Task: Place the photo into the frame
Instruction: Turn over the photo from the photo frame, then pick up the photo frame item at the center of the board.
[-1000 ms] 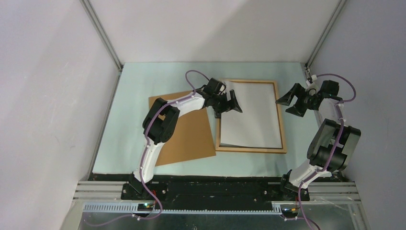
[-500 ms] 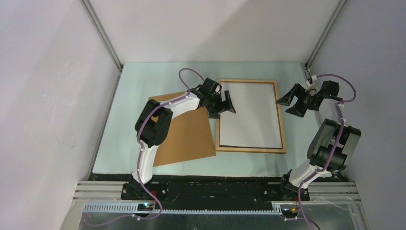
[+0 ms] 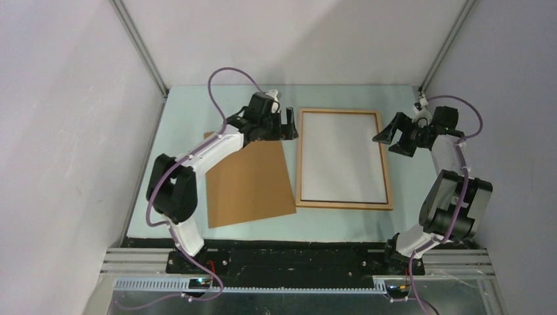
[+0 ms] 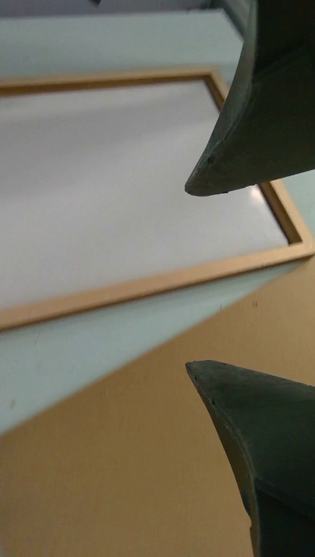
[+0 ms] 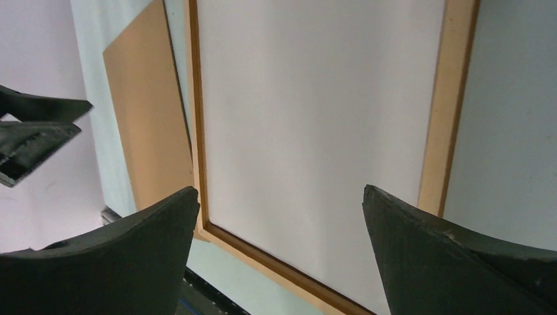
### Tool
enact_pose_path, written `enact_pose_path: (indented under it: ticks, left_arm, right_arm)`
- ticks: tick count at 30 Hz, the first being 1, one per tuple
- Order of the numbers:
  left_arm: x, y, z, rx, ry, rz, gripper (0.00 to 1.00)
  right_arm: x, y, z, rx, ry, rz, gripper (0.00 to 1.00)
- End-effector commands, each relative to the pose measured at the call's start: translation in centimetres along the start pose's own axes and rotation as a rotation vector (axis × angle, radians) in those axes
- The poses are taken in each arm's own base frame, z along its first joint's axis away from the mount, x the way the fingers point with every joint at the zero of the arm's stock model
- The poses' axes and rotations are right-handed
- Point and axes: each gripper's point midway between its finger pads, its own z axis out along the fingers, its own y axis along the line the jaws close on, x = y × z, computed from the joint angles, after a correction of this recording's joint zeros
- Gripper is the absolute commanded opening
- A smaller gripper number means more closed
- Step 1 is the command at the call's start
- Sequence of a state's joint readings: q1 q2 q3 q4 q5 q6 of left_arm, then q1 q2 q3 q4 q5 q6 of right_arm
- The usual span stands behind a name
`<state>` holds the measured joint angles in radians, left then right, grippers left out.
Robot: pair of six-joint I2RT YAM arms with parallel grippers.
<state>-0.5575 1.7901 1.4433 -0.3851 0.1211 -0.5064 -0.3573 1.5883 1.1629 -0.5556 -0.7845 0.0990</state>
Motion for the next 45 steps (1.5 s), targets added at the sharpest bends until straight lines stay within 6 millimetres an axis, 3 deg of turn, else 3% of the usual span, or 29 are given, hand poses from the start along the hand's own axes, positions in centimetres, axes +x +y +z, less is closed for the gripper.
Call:
enact_pose_path:
  ticks: [1,6,7,8,9,14,18,26,34,39,45]
  left_arm:
    - [-2.9,3.8,-3.2,-0.154,-0.129,0.161,1.00]
    - [-3.7,7.2,-6.6,-0.284,-0.198,0.225,0.99]
    - [-3.9,7.9,-7.2,-0.309,-0.210,0.229,0.98]
    - [-3.6,8.4,-7.9,-0.320,-0.211,0.241,0.98]
    - [-3.8,8.9,-8.8,-0.324,-0.223,0.248,0.98]
    - [-1.6,12.2,-10.6,-0.354,-0.190,0.262,0.98]
    - [-0.5,15.2,-12.4,-0.403,-0.174,0.285,0.98]
    - [3.2,22.1,-14.5,-0.474,-0.072,0.168,0.98]
    - [7.0,26.5,-14.4,-0.457,0.039,-0.041,0.98]
    - [7.9,27.6,-13.9,-0.433,0.079,-0.118,0.98]
    - [9.0,28.7,-13.0,-0.414,0.141,-0.176,0.98]
  right_arm:
    - [-1.6,2.9,-1.2,0.040,-0.088,-0.189,0.99]
    - [-1.2,6.2,-0.5,0.121,-0.128,-0.395,0.99]
    - [-0.7,7.8,0.0,0.104,-0.131,-0.459,0.99]
    - [-0.7,8.0,0.2,0.131,-0.139,-0.490,0.99]
    - [0.0,9.8,1.0,0.105,-0.133,-0.554,0.99]
    - [1.6,14.2,3.3,0.110,-0.156,-0.746,1.00]
    - [4.4,18.5,6.4,0.057,-0.149,-0.911,1.00]
    - [9.0,24.3,12.9,-0.080,-0.045,-1.009,1.00]
    - [12.8,27.1,18.9,-0.177,0.172,-0.880,1.00]
    - [14.6,26.6,22.2,-0.197,0.279,-0.782,0.98]
    - [16.1,24.6,24.2,-0.207,0.391,-0.616,0.94]
